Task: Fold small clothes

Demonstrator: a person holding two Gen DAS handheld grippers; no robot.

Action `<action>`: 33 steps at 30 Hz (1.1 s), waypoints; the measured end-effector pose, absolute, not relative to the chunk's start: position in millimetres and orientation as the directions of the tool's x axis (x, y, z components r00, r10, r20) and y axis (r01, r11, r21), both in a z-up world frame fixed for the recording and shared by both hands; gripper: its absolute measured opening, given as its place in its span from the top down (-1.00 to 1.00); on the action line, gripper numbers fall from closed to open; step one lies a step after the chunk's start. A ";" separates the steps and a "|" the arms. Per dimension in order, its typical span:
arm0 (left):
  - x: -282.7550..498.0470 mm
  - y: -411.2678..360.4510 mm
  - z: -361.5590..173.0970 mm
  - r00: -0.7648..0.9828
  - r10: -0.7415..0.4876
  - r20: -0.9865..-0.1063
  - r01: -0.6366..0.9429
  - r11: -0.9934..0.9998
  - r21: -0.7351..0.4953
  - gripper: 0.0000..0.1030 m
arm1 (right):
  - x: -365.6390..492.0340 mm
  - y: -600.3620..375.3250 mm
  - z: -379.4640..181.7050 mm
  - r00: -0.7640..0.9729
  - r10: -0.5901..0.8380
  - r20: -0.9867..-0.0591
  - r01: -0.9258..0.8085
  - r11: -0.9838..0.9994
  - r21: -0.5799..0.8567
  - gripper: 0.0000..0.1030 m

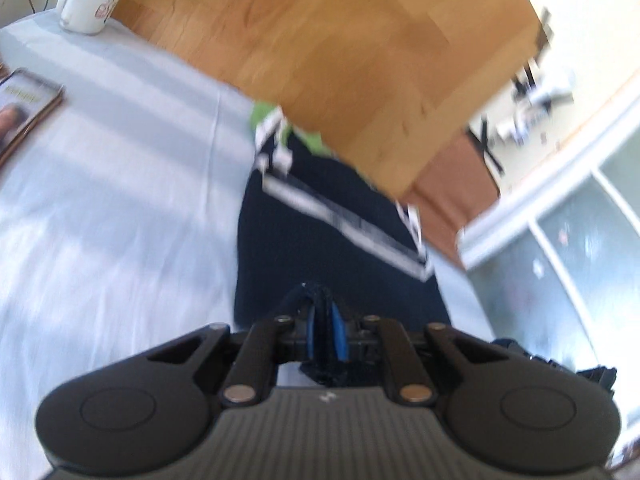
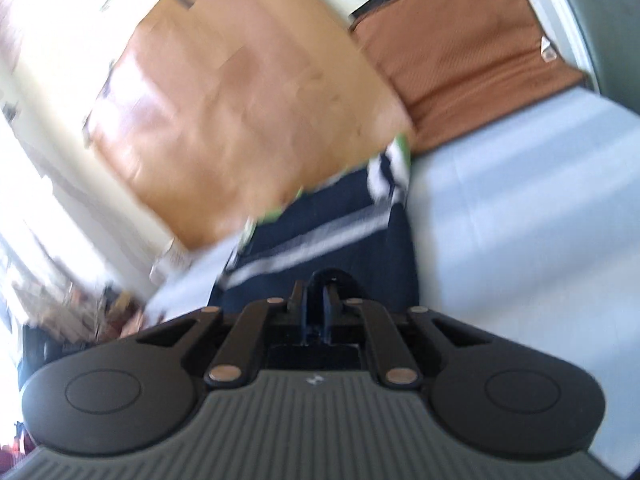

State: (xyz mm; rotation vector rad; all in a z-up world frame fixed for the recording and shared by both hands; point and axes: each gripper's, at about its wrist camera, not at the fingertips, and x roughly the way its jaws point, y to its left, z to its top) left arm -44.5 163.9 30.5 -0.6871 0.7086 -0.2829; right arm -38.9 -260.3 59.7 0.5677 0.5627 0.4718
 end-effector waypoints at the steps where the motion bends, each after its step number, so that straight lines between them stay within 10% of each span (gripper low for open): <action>1: -27.8 166.9 31.6 0.742 -0.444 -0.502 -0.005 0.745 -0.667 0.82 | -19.8 -259.0 60.2 0.759 0.539 -0.364 -0.239 0.751 0.616 0.81; 10: 121.6 162.8 12.4 0.720 -0.310 -0.622 -0.153 0.802 -0.577 0.67 | 135.7 -235.5 14.9 0.759 0.373 -0.533 -0.083 0.868 0.489 0.73; 12: 125.4 166.7 5.1 0.716 -0.272 -0.643 -0.218 0.788 -0.576 0.25 | 139.5 -234.5 9.9 0.767 0.356 -0.535 -0.079 0.878 0.471 0.59; 14: 112.1 173.7 3.4 0.753 -0.281 -0.595 -0.197 0.766 -0.612 0.23 | 125.0 -241.6 18.8 0.819 0.298 -0.490 -0.065 0.897 0.438 -0.10; 18: 82.6 174.8 11.0 0.817 -0.214 -0.536 -0.195 0.771 -0.606 0.23 | 95.4 -231.4 35.6 0.884 0.294 -0.364 -0.150 0.915 0.375 -0.04; 28: 65.9 133.4 9.2 0.760 -0.174 -0.626 -0.143 0.896 -0.422 0.28 | 41.6 -202.3 23.0 0.883 0.196 -0.426 -0.132 0.976 0.175 -0.01; 30: 65.0 130.0 3.4 0.741 -0.189 -0.644 -0.139 0.896 -0.423 0.69 | 32.2 -213.3 14.1 0.869 0.167 -0.466 -0.086 0.978 0.190 -0.01; 31: 64.2 128.8 1.7 0.736 -0.196 -0.648 -0.137 0.894 -0.426 0.75 | 25.0 -217.9 11.5 0.858 0.173 -0.483 -0.080 0.975 0.206 0.06; 32: 62.0 128.0 1.5 0.737 -0.190 -0.649 -0.142 0.895 -0.422 0.84 | 18.6 -224.4 7.8 0.844 0.201 -0.497 -0.088 0.967 0.241 0.72; 33: 58.3 128.0 2.3 0.739 -0.187 -0.648 -0.143 0.896 -0.421 0.85 | 13.3 -230.3 5.5 0.832 0.241 -0.500 -0.099 0.951 0.293 0.80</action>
